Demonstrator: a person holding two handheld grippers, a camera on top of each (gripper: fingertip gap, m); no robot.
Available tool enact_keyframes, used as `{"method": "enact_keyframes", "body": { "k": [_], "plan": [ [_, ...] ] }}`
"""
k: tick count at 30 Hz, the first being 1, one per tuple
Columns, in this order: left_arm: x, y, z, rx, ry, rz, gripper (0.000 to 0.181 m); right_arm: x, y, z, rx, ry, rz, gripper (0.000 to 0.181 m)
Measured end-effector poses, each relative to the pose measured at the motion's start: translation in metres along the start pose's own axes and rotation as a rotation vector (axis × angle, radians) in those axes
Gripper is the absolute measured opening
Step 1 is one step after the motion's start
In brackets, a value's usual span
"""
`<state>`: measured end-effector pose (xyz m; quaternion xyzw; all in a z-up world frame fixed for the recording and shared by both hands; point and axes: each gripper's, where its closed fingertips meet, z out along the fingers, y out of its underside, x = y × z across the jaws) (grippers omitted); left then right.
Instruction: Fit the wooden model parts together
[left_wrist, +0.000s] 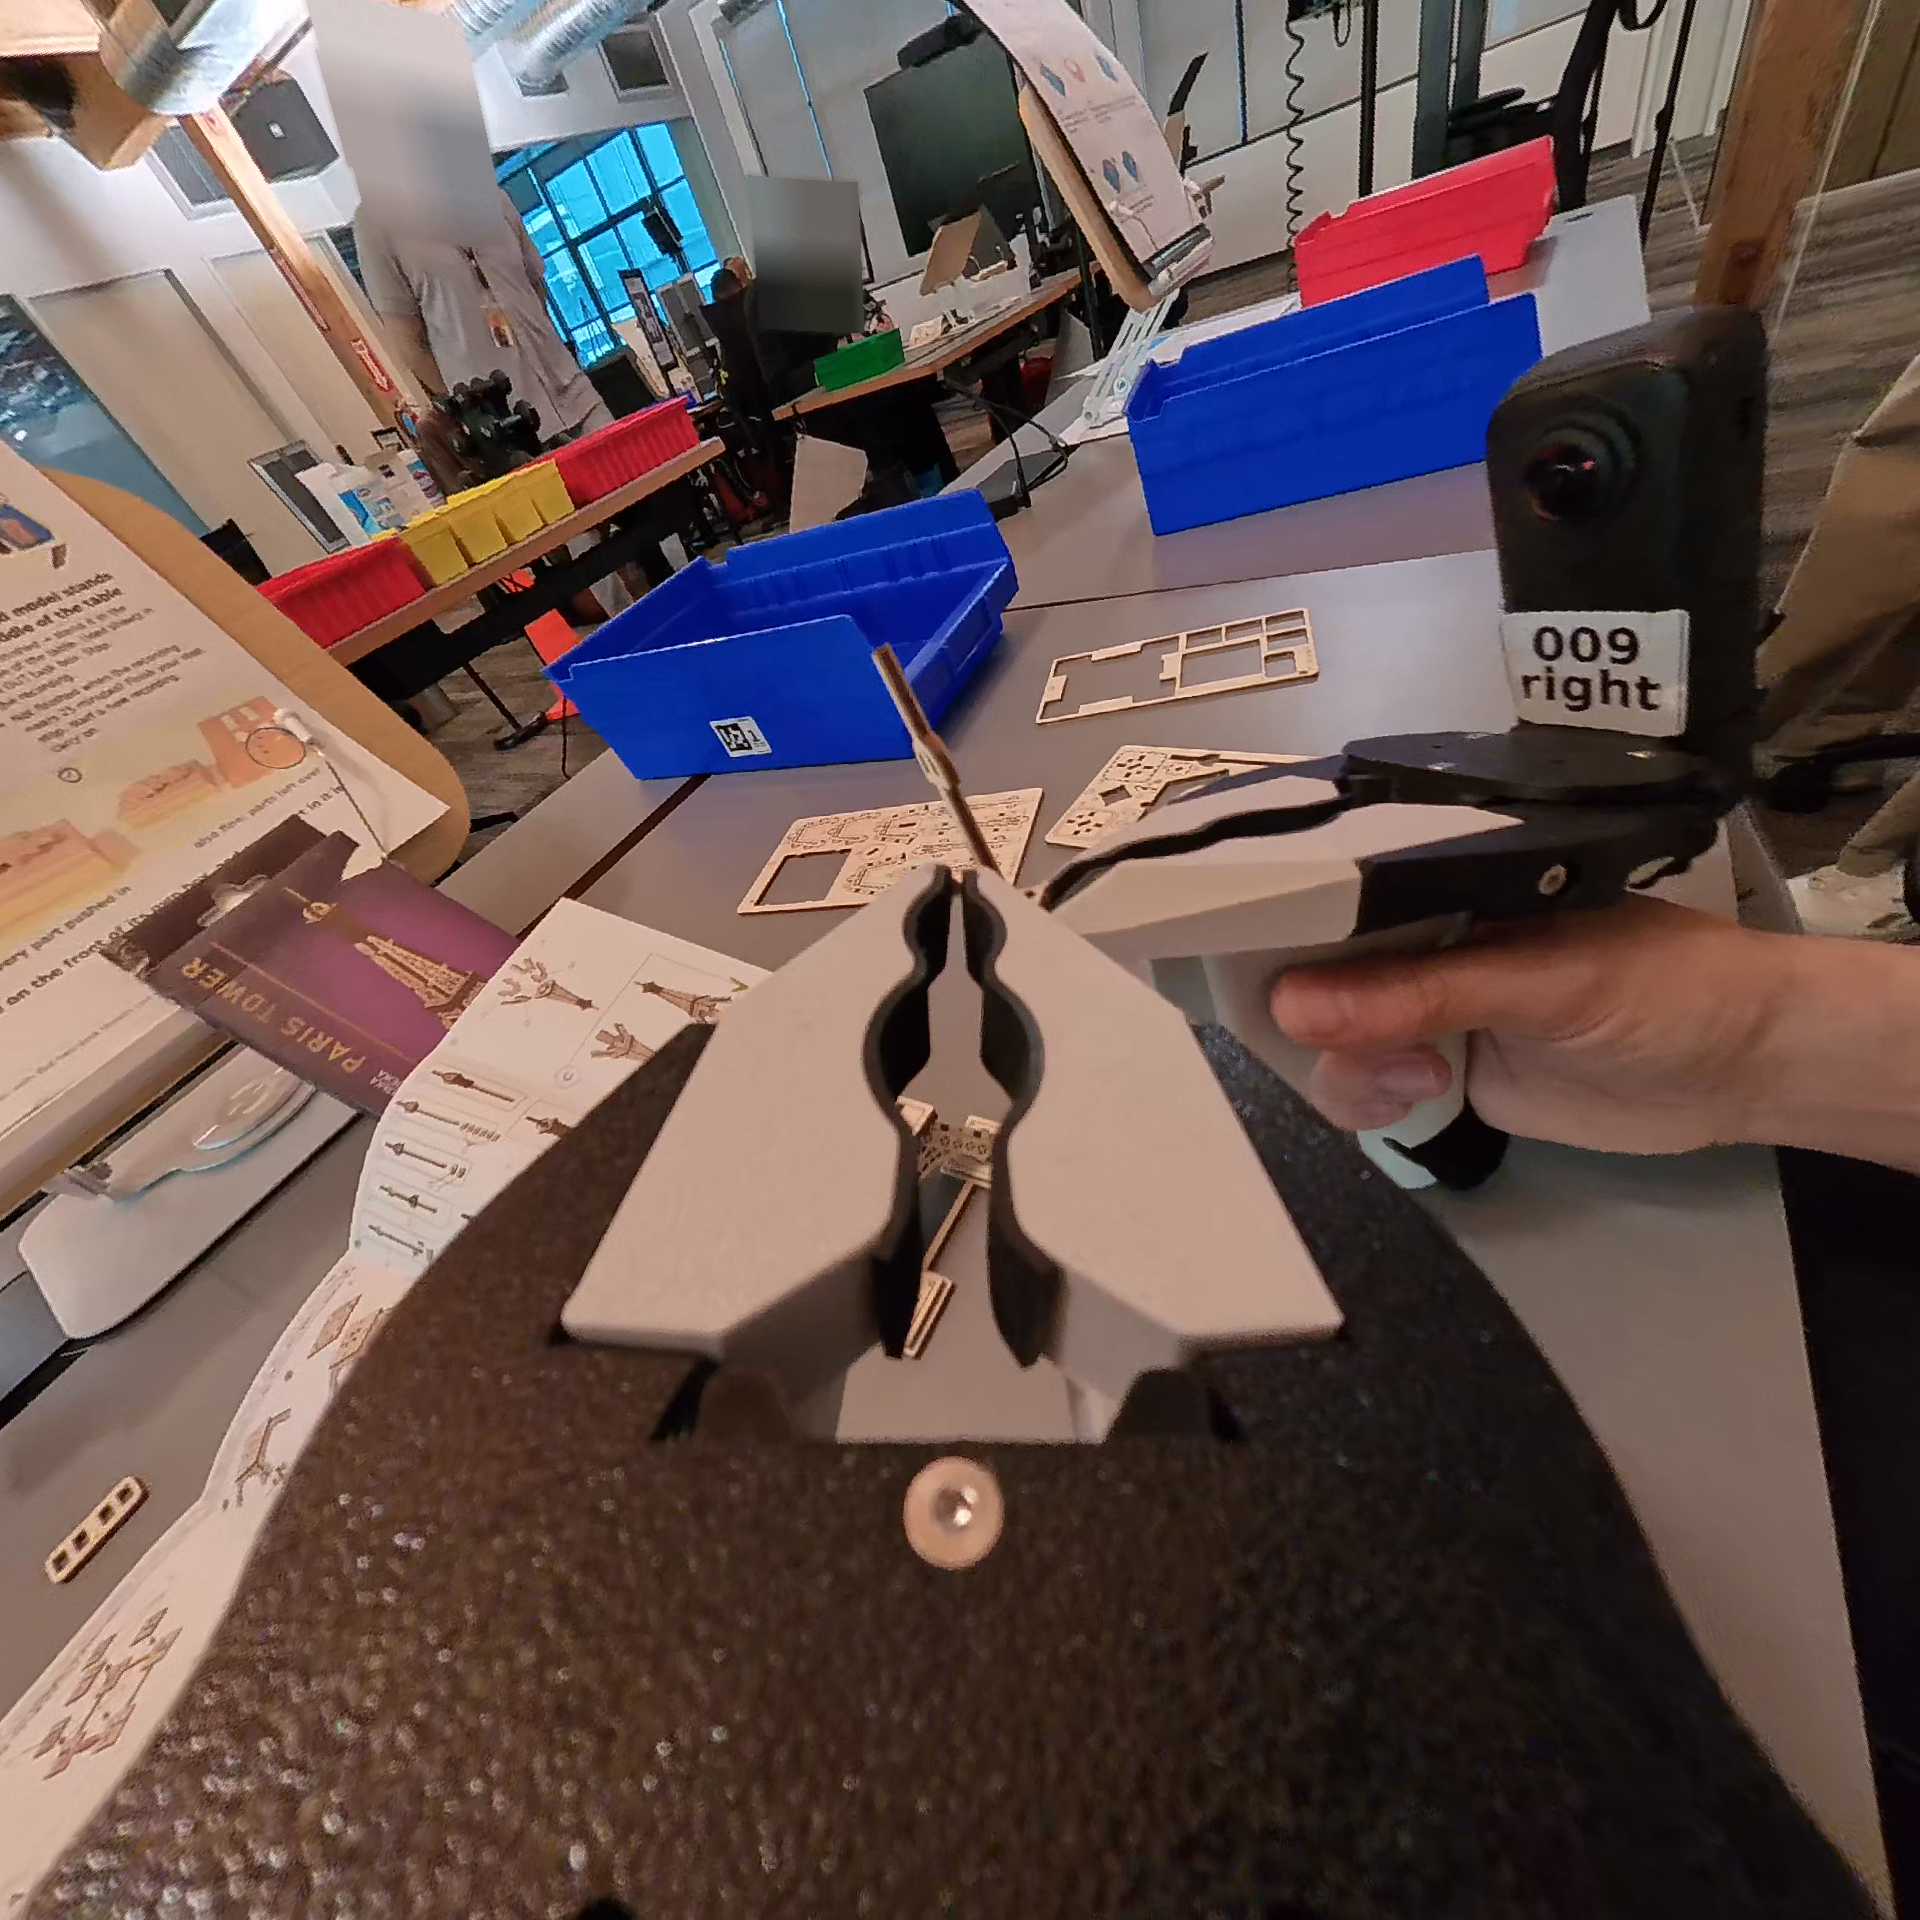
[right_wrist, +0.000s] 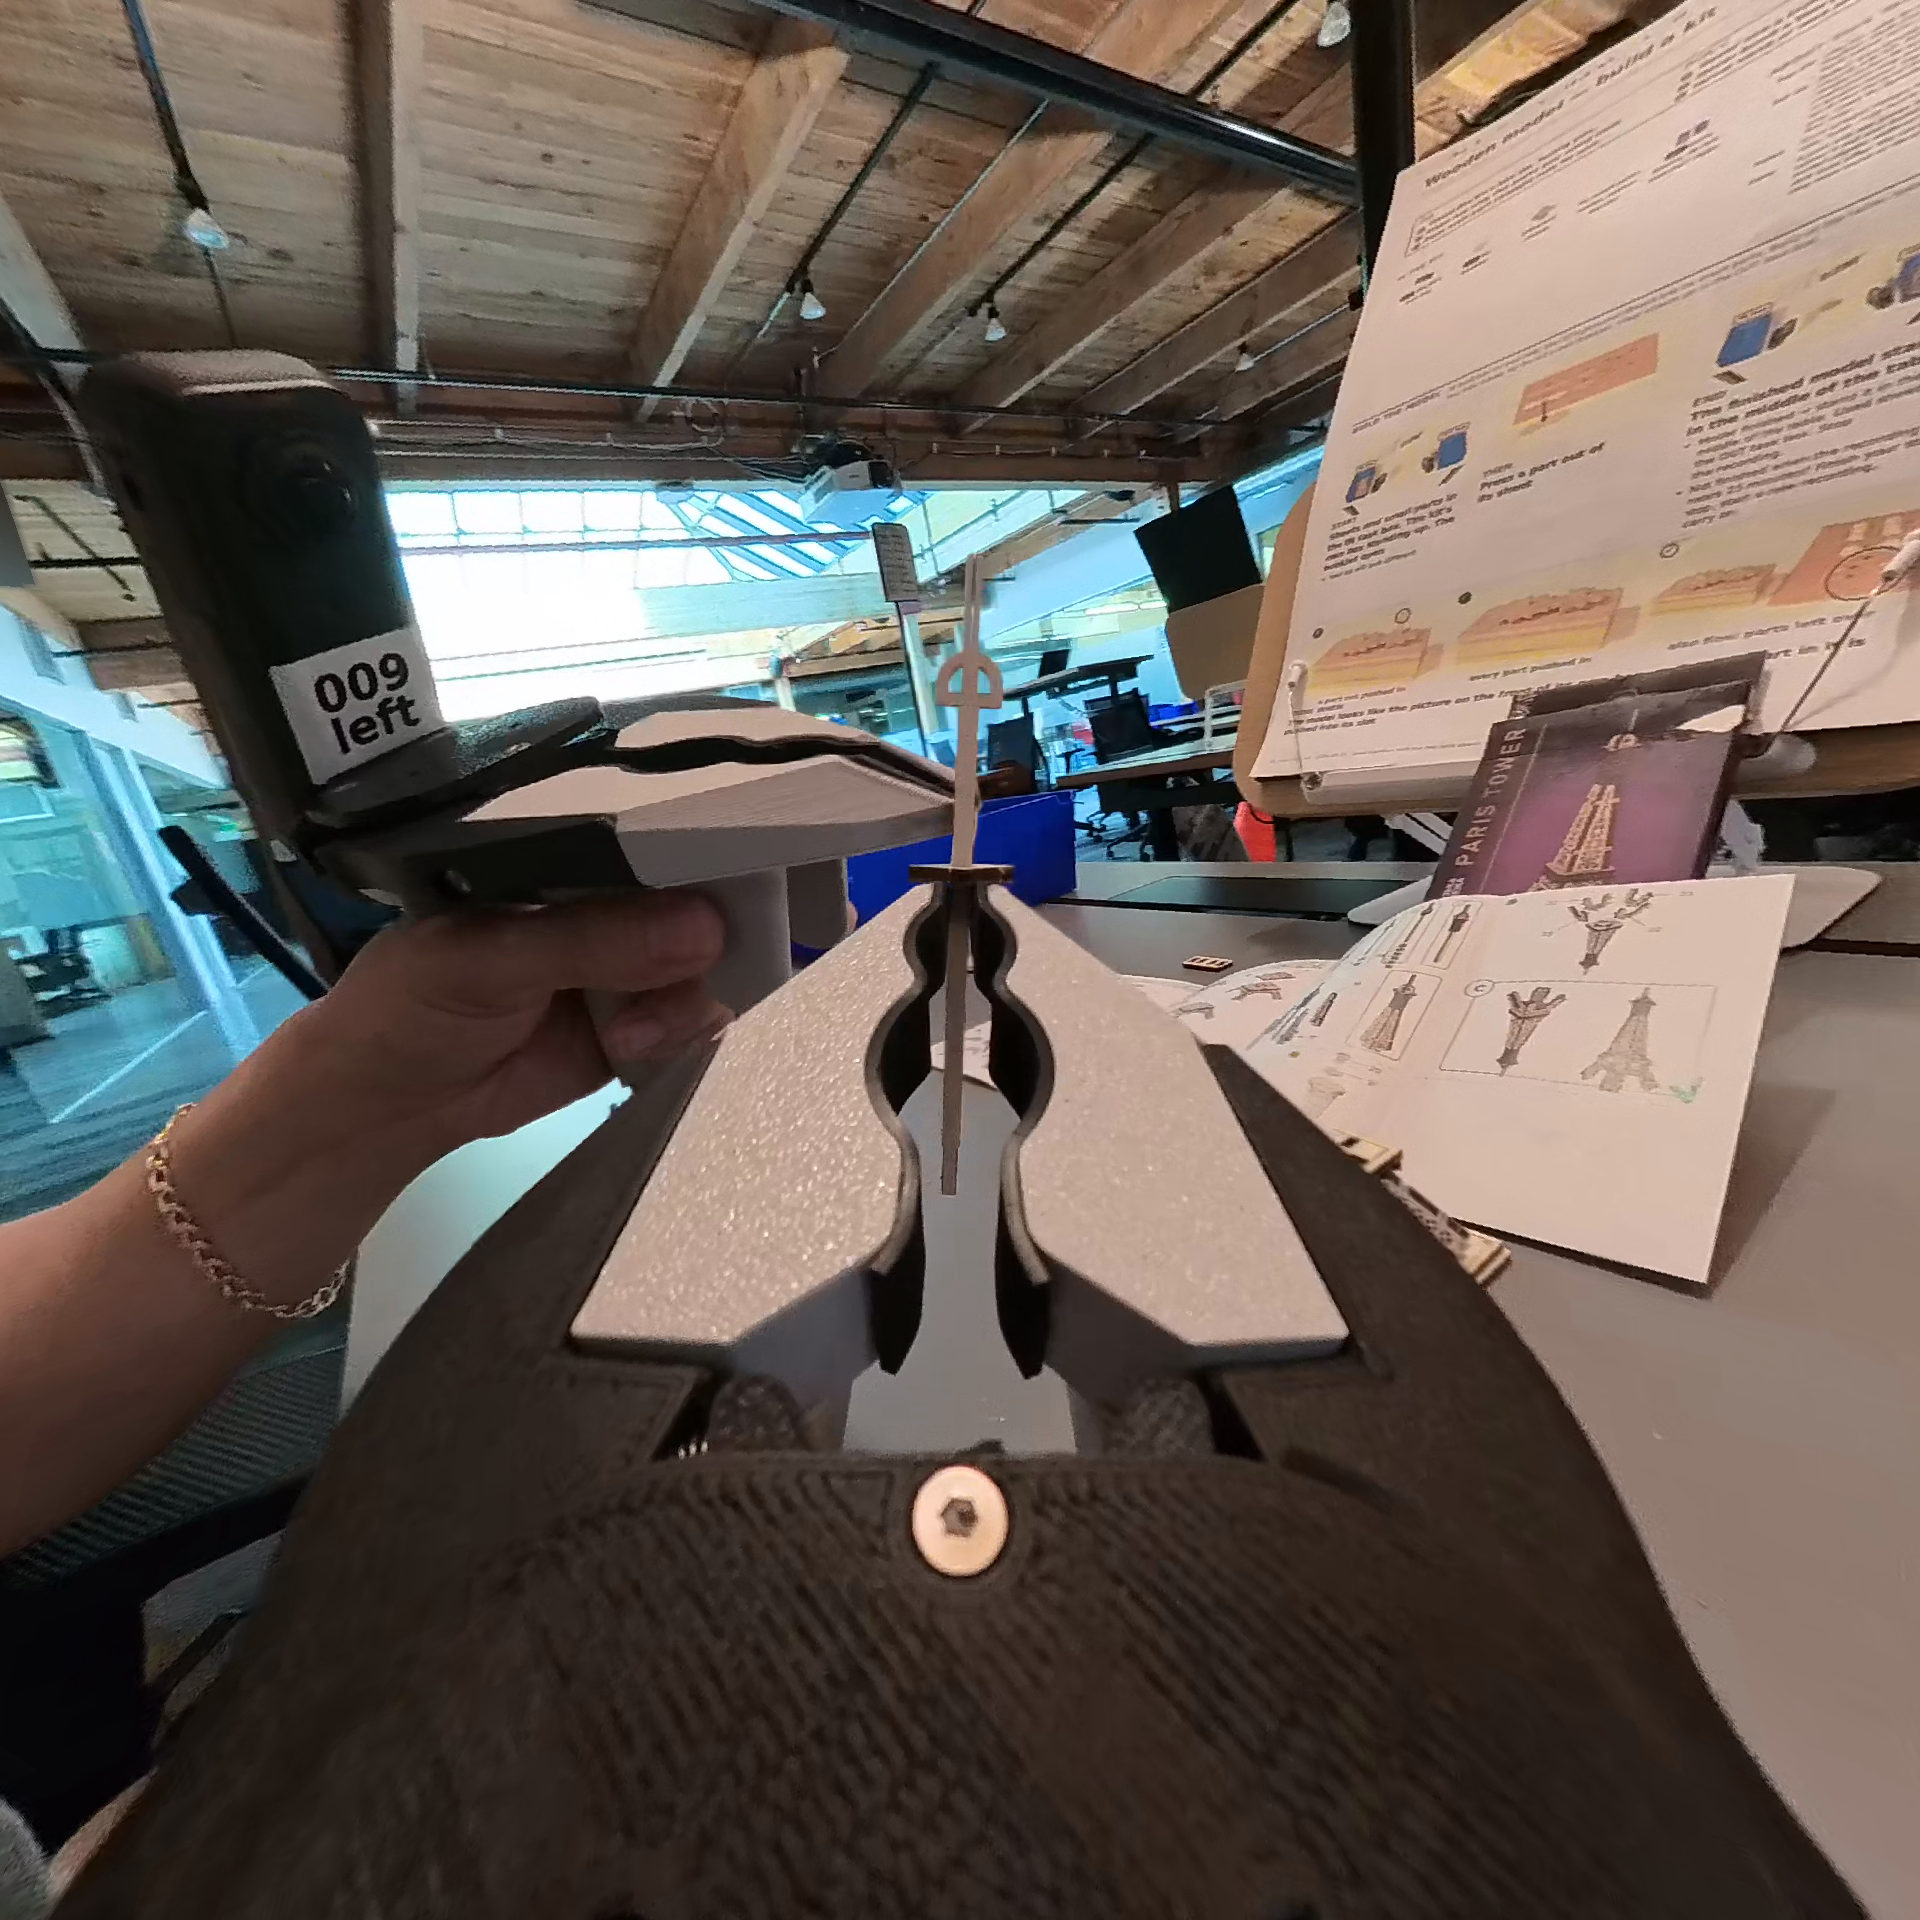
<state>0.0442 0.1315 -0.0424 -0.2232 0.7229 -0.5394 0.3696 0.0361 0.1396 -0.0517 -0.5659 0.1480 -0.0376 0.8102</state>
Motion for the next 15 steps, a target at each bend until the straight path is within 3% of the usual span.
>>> {"method": "enact_keyframes", "body": {
  "k": [11,15],
  "plan": [
    [-0.0012,0.0039,-0.0030,-0.085,-0.029,0.152,0.000,-0.0013,0.0036,0.0021,-0.025,-0.010,-0.001,0.001],
    [0.0007,0.0018,-0.0036,-0.070,0.009,0.089,0.000,-0.0035,0.0019,0.0009,-0.014,-0.047,0.026,0.001]
  ]
}}
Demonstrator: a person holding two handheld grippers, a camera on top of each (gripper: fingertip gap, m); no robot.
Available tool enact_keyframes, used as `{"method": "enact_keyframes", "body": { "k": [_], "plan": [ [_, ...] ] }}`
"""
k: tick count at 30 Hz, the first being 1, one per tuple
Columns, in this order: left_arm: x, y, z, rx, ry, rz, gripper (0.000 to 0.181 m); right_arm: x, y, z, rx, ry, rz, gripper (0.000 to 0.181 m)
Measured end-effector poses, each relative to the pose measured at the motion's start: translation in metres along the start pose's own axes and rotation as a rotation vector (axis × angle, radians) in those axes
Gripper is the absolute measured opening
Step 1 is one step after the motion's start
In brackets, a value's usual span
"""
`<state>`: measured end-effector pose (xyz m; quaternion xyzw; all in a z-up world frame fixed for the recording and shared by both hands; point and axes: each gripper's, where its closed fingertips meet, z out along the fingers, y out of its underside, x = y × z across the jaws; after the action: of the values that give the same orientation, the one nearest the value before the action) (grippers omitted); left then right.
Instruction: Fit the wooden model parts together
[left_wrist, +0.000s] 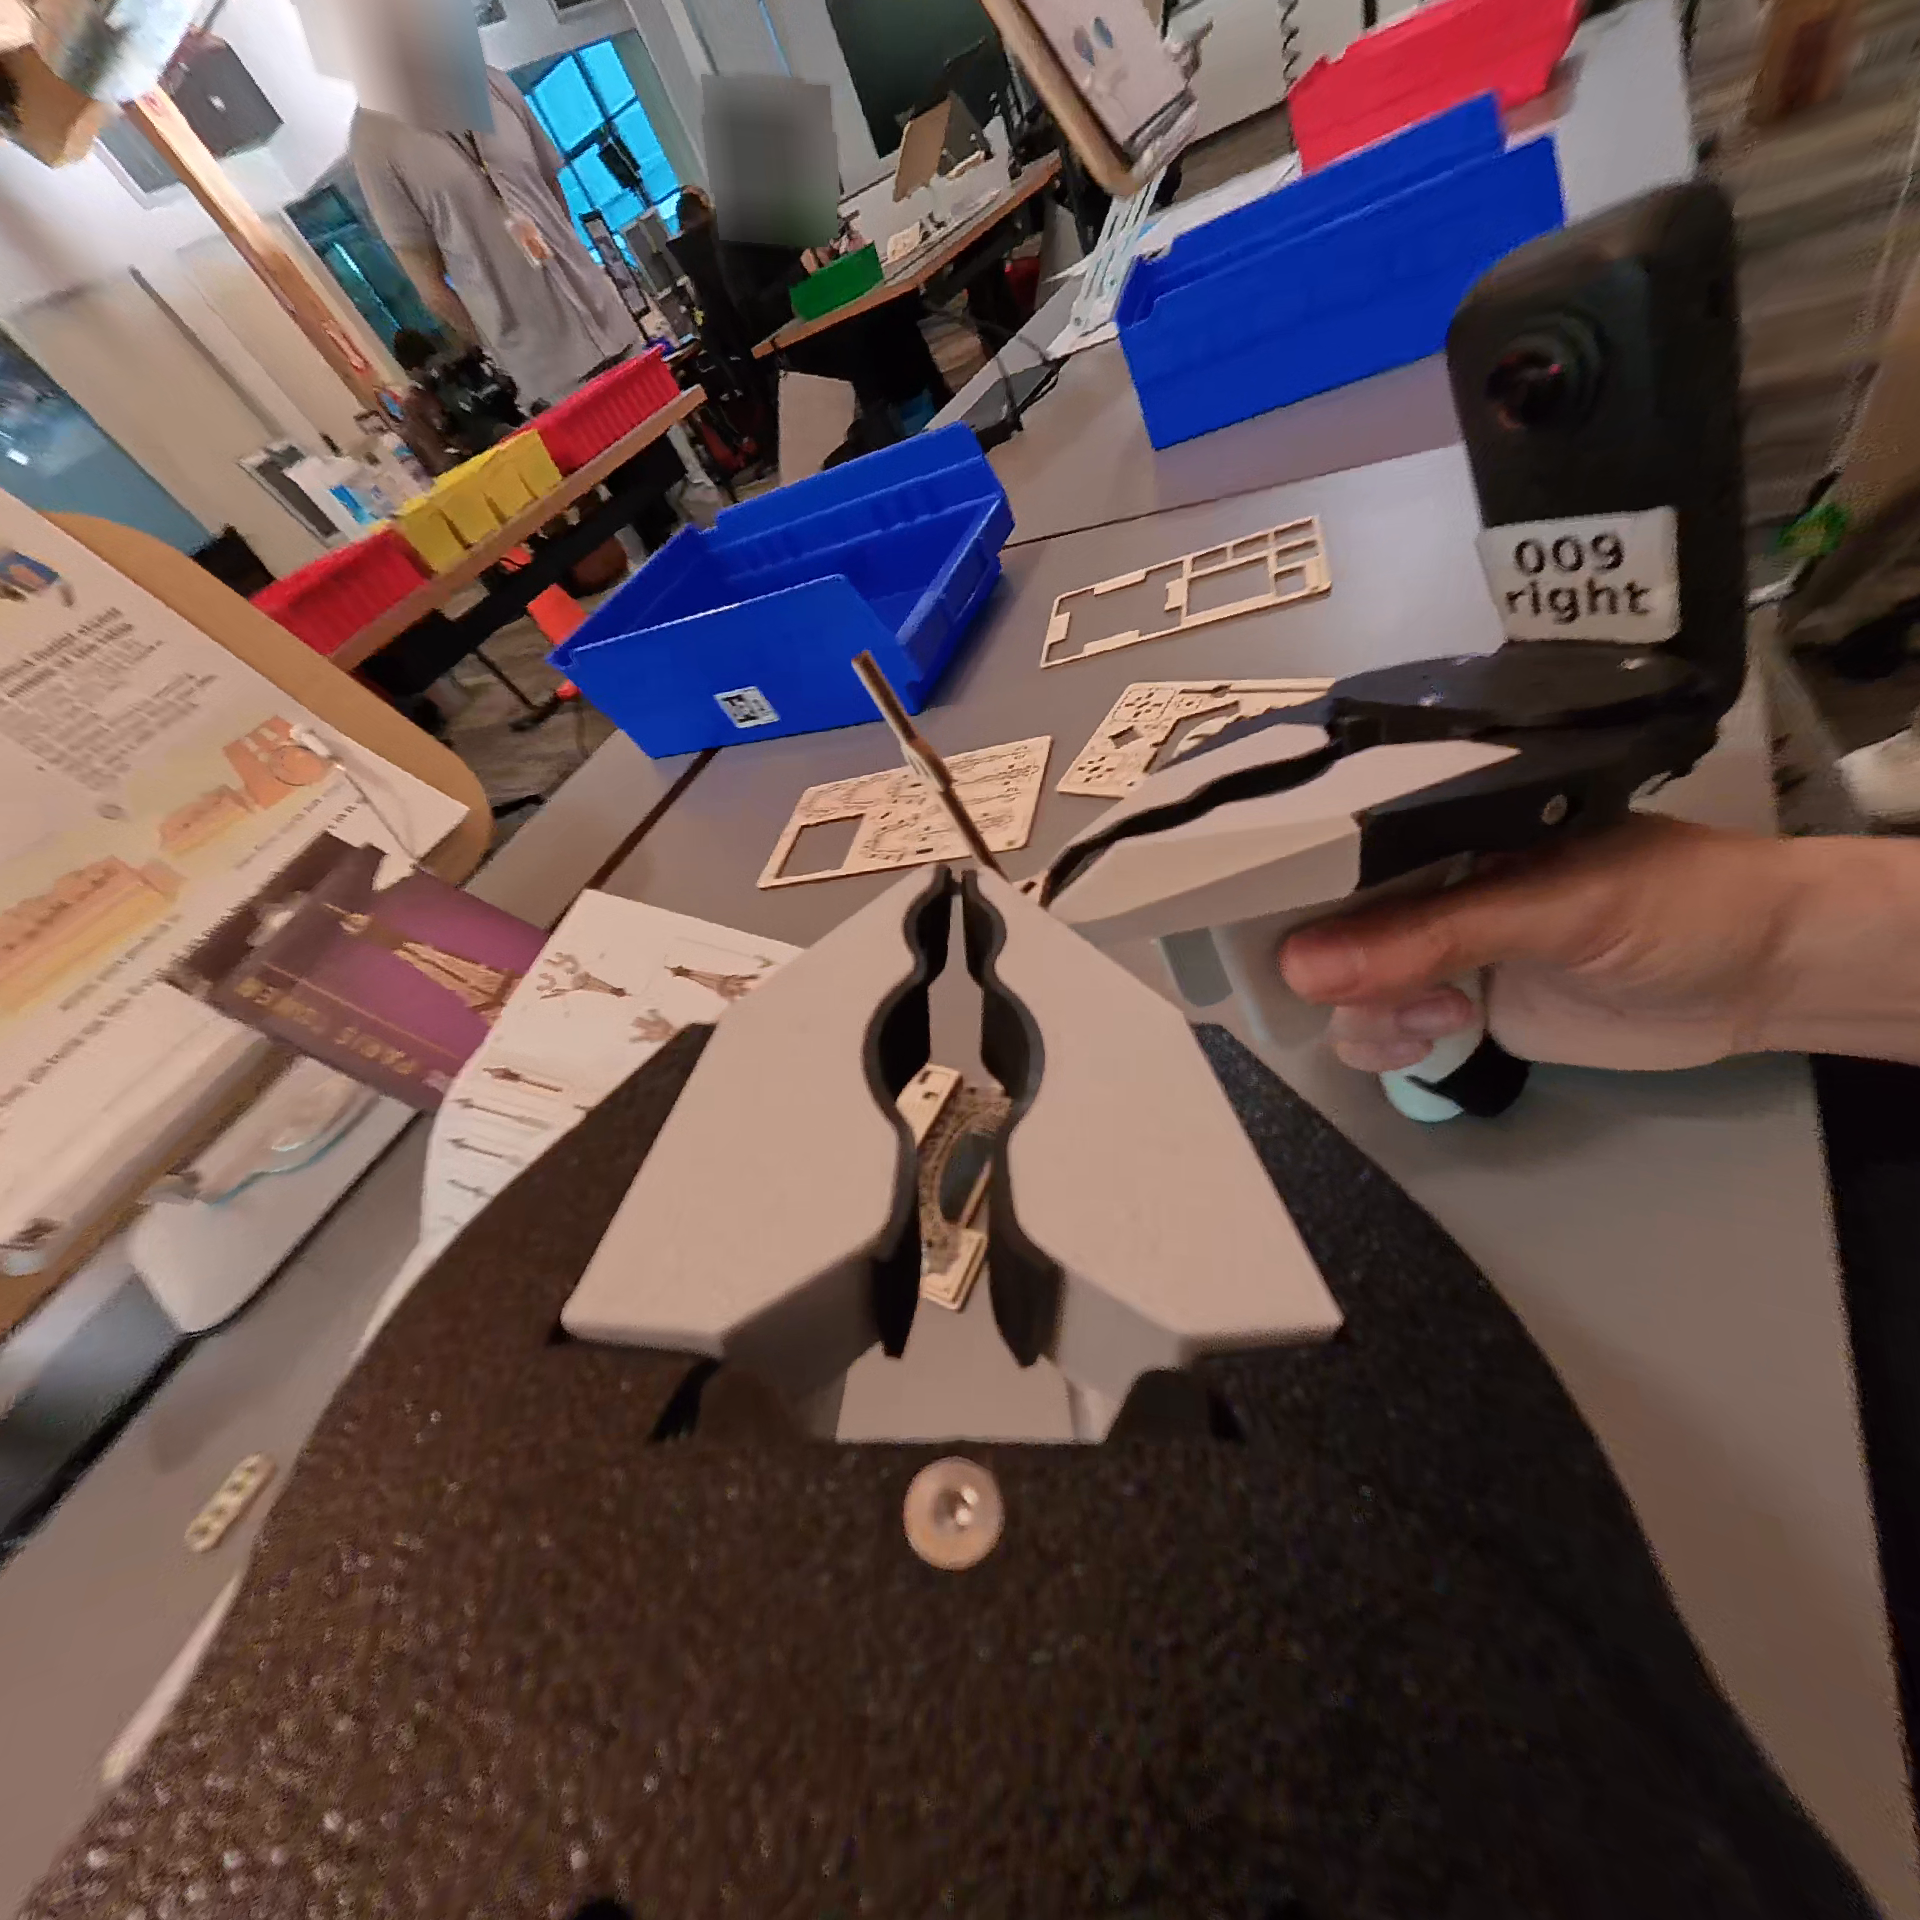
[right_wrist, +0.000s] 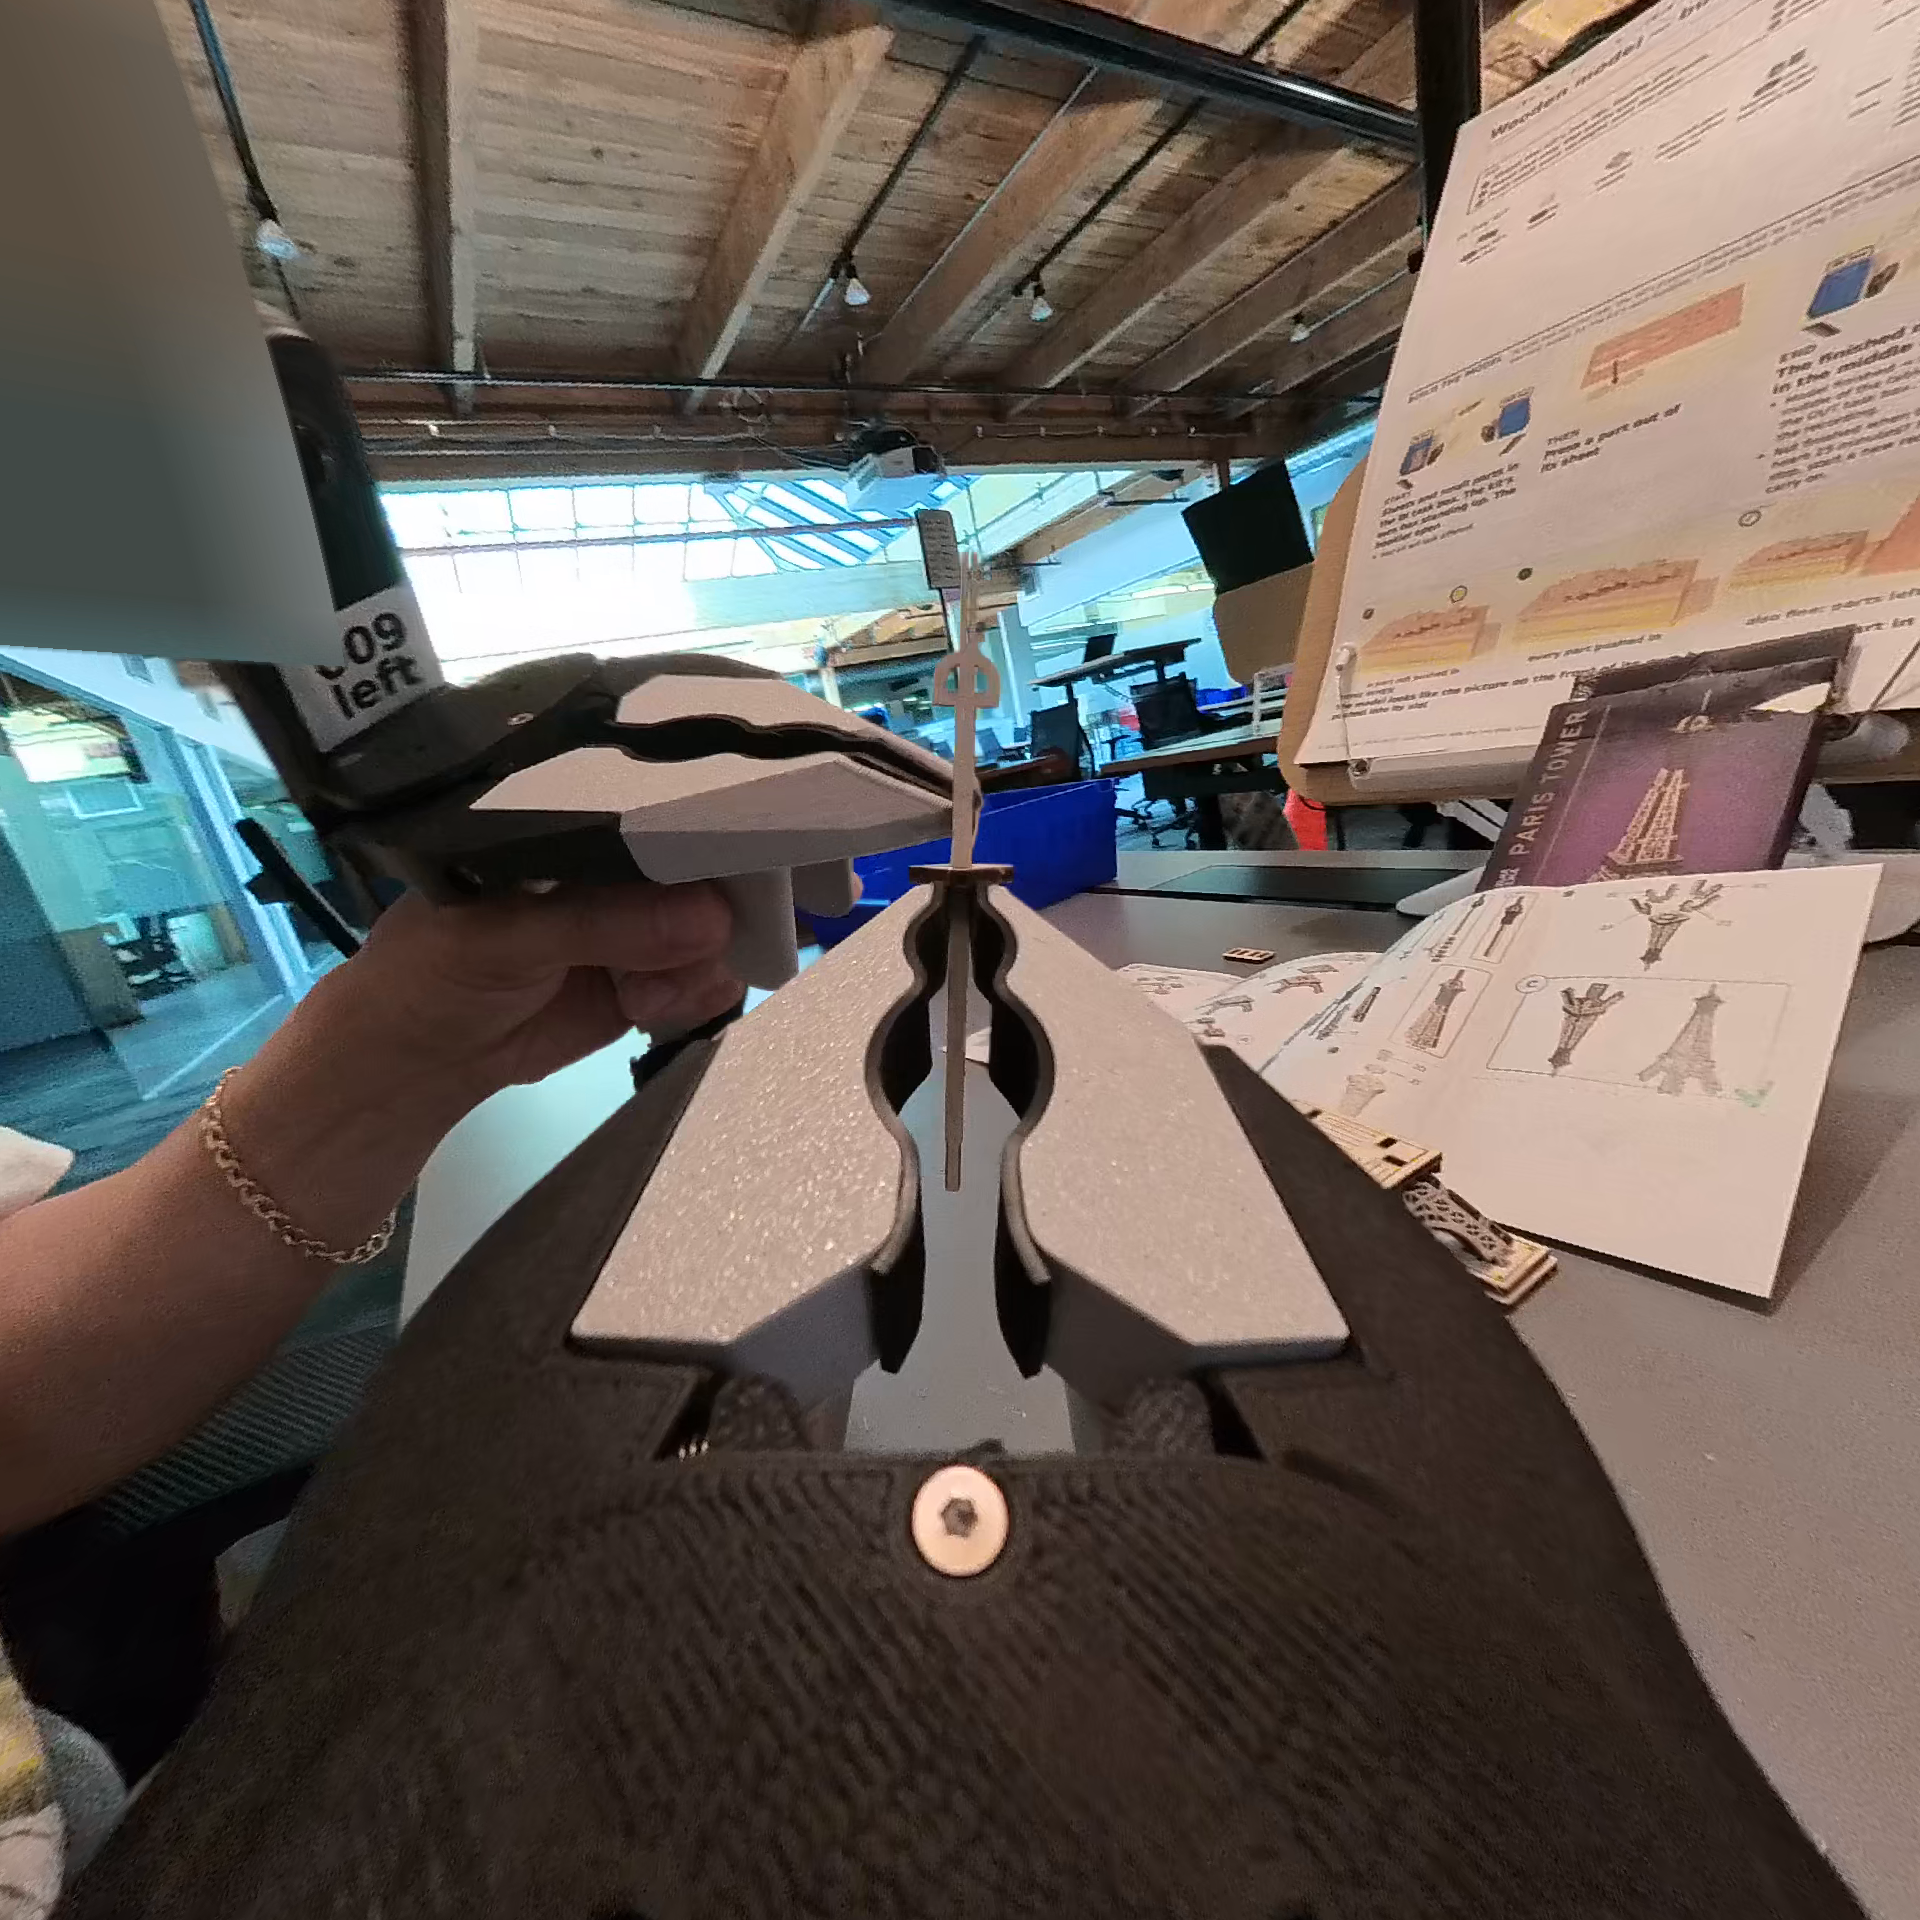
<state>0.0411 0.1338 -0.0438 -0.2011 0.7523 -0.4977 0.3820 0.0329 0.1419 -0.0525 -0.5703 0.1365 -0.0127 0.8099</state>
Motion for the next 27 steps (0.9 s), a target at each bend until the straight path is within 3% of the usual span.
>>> {"method": "enact_keyframes", "body": {
  "k": [16,20,27],
  "plan": [
    [0.007,-0.007,-0.007,0.156,0.244,-0.344,0.000,-0.011,-0.004,-0.003,0.027,-0.106,0.023,0.001],
    [0.006,-0.007,-0.006,0.172,0.237,-0.350,0.000,-0.011,-0.004,-0.004,0.034,-0.096,0.018,0.001],
    [0.004,-0.006,-0.001,0.136,0.128,-0.209,0.000,-0.006,-0.004,-0.003,0.032,-0.062,0.021,0.001]
  ]
}}
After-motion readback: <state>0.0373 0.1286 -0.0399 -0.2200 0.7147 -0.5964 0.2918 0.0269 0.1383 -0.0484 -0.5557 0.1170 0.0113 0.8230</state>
